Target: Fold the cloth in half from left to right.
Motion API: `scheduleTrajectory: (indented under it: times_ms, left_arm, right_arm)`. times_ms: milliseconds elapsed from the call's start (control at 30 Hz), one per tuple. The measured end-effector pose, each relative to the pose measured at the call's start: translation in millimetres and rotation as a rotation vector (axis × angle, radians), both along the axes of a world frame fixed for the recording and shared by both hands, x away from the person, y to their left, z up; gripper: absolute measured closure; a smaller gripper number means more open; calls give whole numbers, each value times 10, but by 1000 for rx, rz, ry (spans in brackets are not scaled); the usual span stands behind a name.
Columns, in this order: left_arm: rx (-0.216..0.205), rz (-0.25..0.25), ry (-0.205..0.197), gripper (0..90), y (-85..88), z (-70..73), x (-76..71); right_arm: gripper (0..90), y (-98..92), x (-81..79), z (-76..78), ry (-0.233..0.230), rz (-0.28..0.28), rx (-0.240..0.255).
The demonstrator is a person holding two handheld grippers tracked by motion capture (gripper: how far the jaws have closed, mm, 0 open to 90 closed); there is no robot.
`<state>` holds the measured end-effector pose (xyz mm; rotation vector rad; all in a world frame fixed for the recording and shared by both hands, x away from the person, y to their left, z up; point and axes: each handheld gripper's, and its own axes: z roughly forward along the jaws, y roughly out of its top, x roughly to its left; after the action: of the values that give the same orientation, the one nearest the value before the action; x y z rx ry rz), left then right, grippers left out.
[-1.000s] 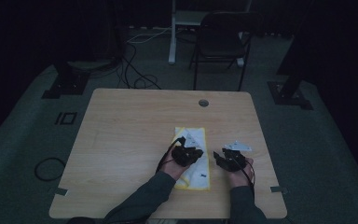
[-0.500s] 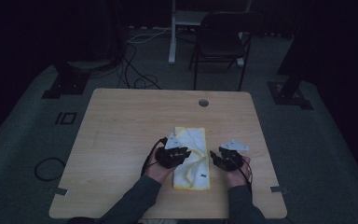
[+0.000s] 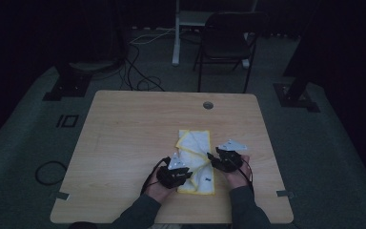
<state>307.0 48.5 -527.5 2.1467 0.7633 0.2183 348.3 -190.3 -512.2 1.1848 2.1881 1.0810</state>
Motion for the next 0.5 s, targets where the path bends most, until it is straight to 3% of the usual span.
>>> scheduleTrajectory:
  times_ms: [233, 500]
  left_arm:
    - [-1, 0, 7, 740, 46, -72, -113]
    - [10, 17, -1, 740, 184, -96, -161]
  right_arm:
    - [501, 207, 80, -16, 11, 91, -36]
    - [507, 353, 205, 33, 8, 154, -65]
